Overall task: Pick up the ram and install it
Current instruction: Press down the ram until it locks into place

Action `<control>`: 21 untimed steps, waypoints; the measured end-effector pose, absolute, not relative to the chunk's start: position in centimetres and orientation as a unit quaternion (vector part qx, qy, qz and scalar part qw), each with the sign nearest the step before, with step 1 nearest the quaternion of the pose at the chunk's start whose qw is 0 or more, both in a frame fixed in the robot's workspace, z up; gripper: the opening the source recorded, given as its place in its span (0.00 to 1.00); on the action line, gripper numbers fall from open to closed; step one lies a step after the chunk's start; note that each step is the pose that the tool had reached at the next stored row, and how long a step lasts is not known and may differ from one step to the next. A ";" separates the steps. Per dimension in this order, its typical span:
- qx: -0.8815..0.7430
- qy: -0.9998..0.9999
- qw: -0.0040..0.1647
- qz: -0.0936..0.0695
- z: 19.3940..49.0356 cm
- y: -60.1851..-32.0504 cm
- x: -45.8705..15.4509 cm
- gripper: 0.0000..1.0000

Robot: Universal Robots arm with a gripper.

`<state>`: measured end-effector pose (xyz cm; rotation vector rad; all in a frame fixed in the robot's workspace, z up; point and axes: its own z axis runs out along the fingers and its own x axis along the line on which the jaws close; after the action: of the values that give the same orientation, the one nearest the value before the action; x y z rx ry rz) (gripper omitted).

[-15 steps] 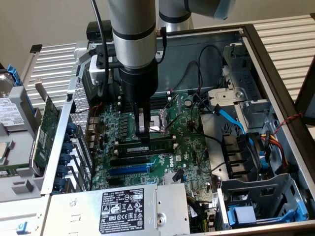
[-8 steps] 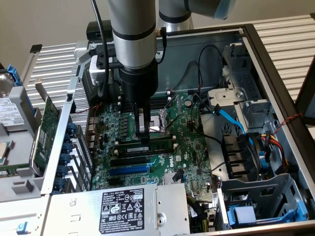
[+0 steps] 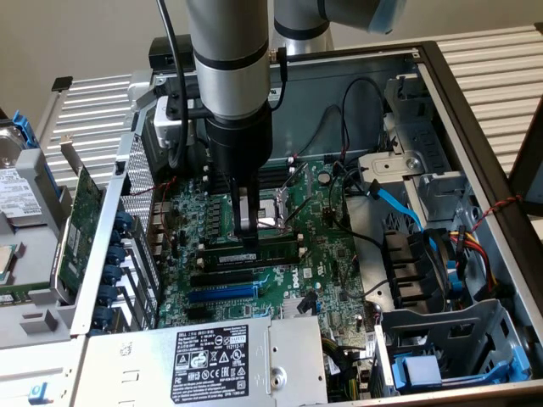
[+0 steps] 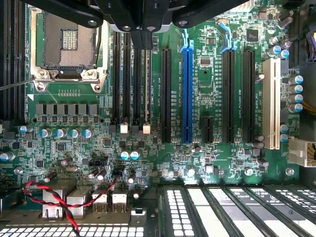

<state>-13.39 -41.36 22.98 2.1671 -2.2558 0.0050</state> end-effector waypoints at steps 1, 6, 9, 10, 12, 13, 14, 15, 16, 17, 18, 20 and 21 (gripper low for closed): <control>0.693 -0.721 0.007 0.002 23.0 -41.4 -13.4 0.11; 0.693 -0.721 0.007 0.002 22.9 -41.4 -13.4 0.11; 0.694 -0.720 0.007 0.002 22.7 -41.4 -13.4 0.11; 0.694 -0.720 0.007 0.002 22.7 -41.4 -13.4 0.11; 0.694 -0.720 0.007 0.002 22.7 -41.4 -13.4 0.11; 0.694 -0.720 0.007 0.001 22.6 -41.4 -13.4 0.11; 0.694 -0.720 0.007 0.001 22.6 -41.4 -13.4 0.11; 0.694 -0.720 0.007 0.001 22.6 -41.4 -13.4 0.11; 0.694 -0.720 0.007 0.001 22.7 -41.4 -13.4 0.11; 0.694 -0.720 0.007 0.001 22.7 -41.3 -13.4 0.11; 0.694 -0.720 0.007 0.000 22.8 -41.3 -13.4 0.11; 0.694 -0.720 0.008 0.000 23.2 -41.4 -13.4 0.11; 0.694 -0.720 0.008 0.000 23.4 -41.4 -13.4 0.11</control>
<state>-13.43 -41.36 23.38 2.1698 -2.2496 0.0008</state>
